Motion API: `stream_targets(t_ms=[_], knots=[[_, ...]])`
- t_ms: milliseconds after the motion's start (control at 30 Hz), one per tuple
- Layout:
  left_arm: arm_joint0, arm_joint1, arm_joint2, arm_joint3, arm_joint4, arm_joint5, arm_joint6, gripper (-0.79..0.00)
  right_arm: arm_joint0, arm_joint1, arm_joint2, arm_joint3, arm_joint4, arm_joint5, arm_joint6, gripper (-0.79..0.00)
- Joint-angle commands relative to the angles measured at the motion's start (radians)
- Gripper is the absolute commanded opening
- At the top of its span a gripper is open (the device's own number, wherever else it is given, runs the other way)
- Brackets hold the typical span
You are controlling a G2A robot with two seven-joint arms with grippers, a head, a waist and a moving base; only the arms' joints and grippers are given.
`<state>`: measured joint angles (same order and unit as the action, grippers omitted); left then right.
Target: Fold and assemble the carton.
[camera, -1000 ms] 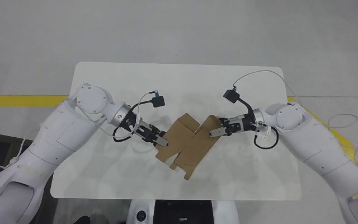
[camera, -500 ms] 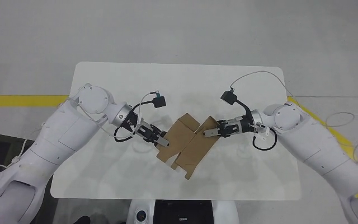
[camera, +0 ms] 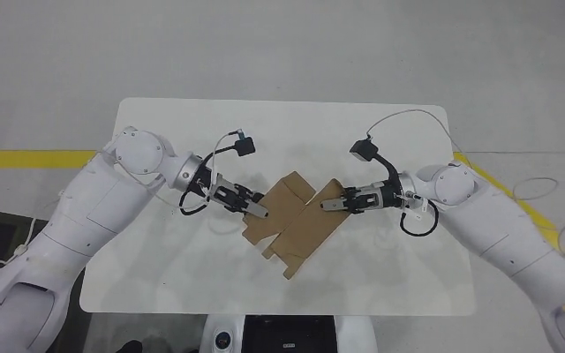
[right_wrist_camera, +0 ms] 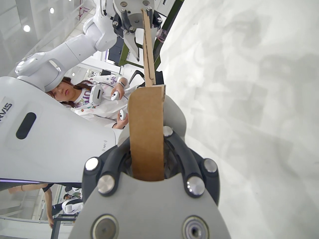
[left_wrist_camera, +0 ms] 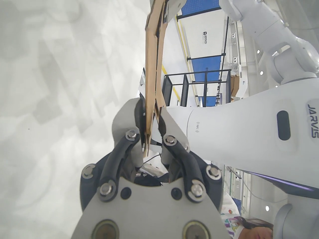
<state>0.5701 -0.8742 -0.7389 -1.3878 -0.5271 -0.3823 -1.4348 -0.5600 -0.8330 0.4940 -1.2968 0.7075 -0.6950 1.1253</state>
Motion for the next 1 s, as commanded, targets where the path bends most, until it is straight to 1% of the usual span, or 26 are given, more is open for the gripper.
stream_targets(t_ms=[0,133,233,333,433,567,667,833,967], knots=[[0.008,0.004,-0.031,0.014,-0.02,-0.008,0.047,0.0,-0.001,-0.001,0.008,0.032,0.042,0.014,0.014,-0.785],[0.043,0.014,-0.088,0.006,-0.034,0.021,0.161,0.0,-0.019,-0.007,0.041,0.087,0.161,0.02,0.019,-0.785],[0.08,0.022,-0.123,-0.014,-0.037,0.07,0.246,0.0,-0.029,-0.011,0.065,0.103,0.193,0.021,0.021,-0.785],[0.115,0.025,-0.143,-0.029,-0.041,0.132,0.324,0.0,-0.039,-0.014,0.088,0.1,0.188,0.028,-0.01,-0.785],[0.14,0.023,-0.154,-0.049,-0.054,0.167,0.385,0.0,-0.058,-0.015,0.11,0.076,0.157,0.057,-0.092,-0.785],[0.153,0.017,-0.151,-0.078,-0.038,0.196,0.406,0.0,-0.106,-0.019,0.128,0.022,0.112,0.095,-0.226,-0.785],[0.159,0.012,-0.151,-0.084,-0.04,0.204,0.419,0.0,-0.135,-0.023,0.137,-0.015,0.069,0.119,-0.296,-0.785],[0.17,0.007,-0.162,-0.083,-0.043,0.211,0.427,0.0,-0.17,-0.026,0.163,-0.037,0.007,0.144,-0.366,-0.785],[0.181,0.006,-0.184,-0.079,-0.056,0.214,0.421,0.0,-0.193,-0.026,0.186,-0.043,-0.037,0.165,-0.386,-0.785]])
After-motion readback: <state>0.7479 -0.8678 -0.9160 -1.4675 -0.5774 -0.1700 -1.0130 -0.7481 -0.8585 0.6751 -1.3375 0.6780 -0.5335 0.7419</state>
